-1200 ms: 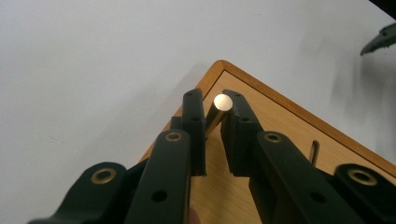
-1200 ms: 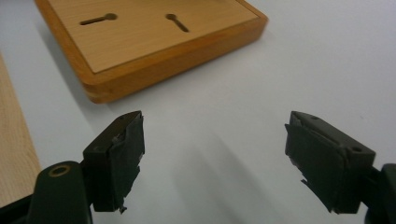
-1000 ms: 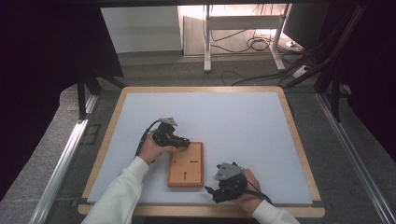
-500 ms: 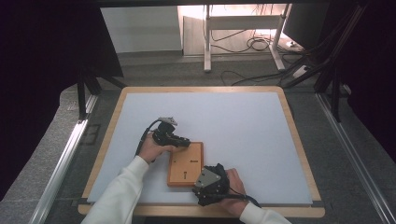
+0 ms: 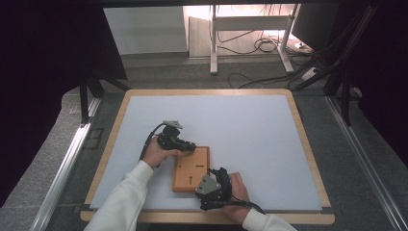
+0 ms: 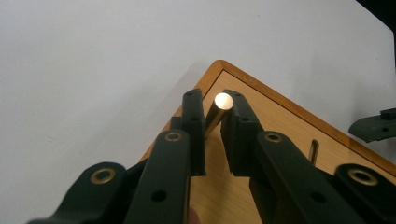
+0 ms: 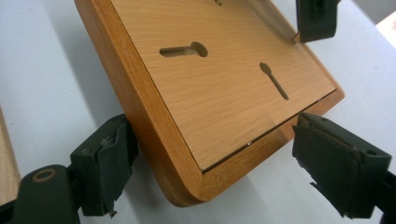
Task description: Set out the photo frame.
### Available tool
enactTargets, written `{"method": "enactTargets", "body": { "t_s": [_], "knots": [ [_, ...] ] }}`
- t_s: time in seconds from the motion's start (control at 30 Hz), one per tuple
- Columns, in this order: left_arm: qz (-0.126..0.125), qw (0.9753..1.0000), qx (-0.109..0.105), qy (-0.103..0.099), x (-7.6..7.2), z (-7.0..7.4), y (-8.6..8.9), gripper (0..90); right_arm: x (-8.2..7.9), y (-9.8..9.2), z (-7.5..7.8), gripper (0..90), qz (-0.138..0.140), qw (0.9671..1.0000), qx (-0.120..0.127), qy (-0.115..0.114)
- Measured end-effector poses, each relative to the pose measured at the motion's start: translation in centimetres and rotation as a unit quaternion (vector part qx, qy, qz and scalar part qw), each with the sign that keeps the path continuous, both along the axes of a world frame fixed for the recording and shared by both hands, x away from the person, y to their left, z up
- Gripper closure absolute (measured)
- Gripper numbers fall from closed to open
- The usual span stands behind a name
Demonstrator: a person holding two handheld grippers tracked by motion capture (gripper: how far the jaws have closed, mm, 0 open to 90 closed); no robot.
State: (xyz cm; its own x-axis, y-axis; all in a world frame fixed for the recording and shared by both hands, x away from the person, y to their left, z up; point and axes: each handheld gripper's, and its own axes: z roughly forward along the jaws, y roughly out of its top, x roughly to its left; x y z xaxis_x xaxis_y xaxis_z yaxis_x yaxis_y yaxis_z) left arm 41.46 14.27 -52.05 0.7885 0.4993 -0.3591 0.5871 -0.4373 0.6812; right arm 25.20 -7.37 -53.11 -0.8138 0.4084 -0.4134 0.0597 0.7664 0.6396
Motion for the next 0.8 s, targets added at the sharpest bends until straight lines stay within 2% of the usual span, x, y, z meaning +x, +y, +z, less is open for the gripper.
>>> {"method": "enactTargets", "body": {
  "t_s": [0.13,0.2,0.33,0.43,0.53,0.67,0.8],
  "knots": [
    [0.004,1.0,-0.003,0.004,0.1,-0.1,0.1,81.6,-0.2,0.0,0.2,18.5,0.004,0.9997,0.006,-0.022],
    [0.007,1.0,-0.003,0.002,0.0,-0.1,0.0,81.7,-0.2,-0.1,0.3,19.1,0.005,0.9998,0.003,-0.02],
    [0.016,0.9997,0.01,-0.014,-0.2,0.0,-0.2,83.2,0.0,-0.2,0.7,20.2,0.004,0.9999,0.004,-0.016],
    [0.018,0.9996,0.017,-0.016,-0.3,-0.1,-0.3,83.8,0.1,-0.1,1.0,22.4,0.005,0.9997,0.008,-0.023],
    [0.022,0.9996,0.008,-0.013,-0.3,-0.2,-0.2,83.0,0.2,0.0,1.3,24.1,0.008,0.9995,0.008,-0.028],
    [0.025,0.9995,0.006,-0.018,-0.4,-0.1,-0.2,78.9,0.2,0.0,1.6,26.6,0.006,0.9993,0.013,-0.035],
    [0.031,0.9993,-0.002,-0.02,-0.5,0.1,0.0,71.1,0.4,-0.2,2.1,29.2,0.001,0.999,0.018,-0.04]
  ]
}}
